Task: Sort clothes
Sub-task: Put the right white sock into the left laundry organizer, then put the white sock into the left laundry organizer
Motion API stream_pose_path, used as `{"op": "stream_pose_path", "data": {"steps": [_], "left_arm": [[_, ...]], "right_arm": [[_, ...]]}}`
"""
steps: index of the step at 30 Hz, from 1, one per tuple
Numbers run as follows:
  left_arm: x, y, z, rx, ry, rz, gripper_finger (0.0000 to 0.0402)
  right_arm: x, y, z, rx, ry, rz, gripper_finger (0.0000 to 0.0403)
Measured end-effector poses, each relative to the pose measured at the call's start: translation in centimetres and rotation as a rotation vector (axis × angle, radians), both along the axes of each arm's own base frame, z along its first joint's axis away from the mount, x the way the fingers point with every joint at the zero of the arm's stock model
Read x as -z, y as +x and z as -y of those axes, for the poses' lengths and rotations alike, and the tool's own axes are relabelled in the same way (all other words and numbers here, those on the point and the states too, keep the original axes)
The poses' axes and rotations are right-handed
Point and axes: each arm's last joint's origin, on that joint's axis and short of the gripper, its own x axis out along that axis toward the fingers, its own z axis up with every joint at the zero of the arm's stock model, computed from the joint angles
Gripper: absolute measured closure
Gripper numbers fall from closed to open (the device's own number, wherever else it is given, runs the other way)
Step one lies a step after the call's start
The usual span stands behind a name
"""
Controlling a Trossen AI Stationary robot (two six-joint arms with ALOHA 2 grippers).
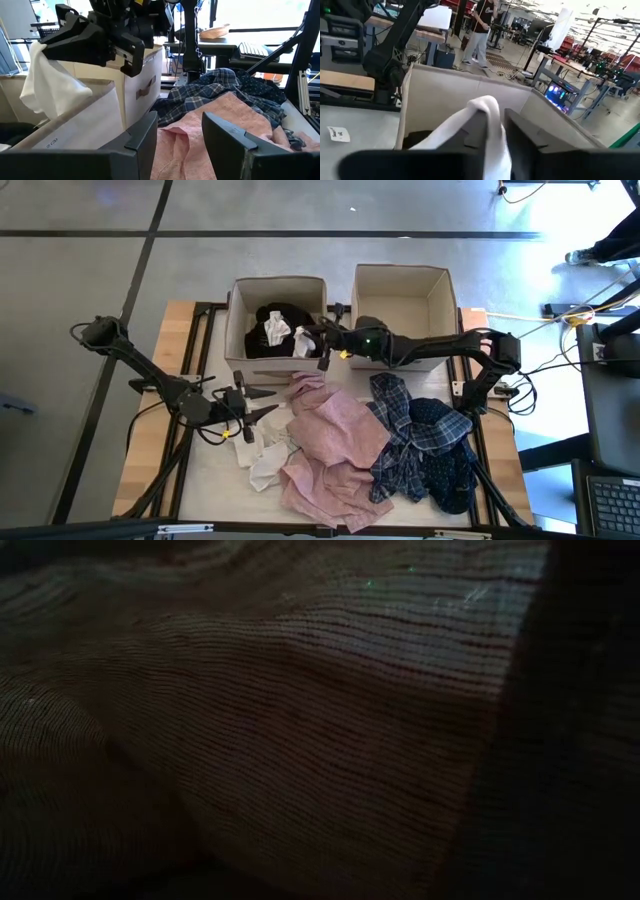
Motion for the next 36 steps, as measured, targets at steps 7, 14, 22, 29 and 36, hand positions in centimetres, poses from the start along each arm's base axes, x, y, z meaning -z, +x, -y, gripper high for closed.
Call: {"op": "stream_pose_path", "data": {"steps": [7,14,22,29,36], "left_arm": [[0.0,0.0,0.0,-0.001,-0.013,0.004,0.0257],[0.0,0.0,0.0,-0.001,-0.02,0.005,0.0257],[0.3,0.0,0.0,-0.003,-0.058,-0.007,0.0257],[1.3,-0.1,0.4,0.099,-0.214,-0.061,0.0257],[2.8,0.3,1.0,0.155,-0.259,-0.144,0.0257]], "right_arm": [[-1.3,-1.1,-0.1,0.042,-0.01,-0.064,0.0202],[-5.1,-3.0,-1.6,0.026,0.058,-0.216,0.0148],[-4.7,-2.6,-8.6,-0.279,0.117,-0.308,0.0156],[-2.2,-2.3,-14.1,-0.415,0.124,-0.434,0.016],[2.4,-0.9,-18.1,-0.487,0.136,-0.569,0.016]]}}
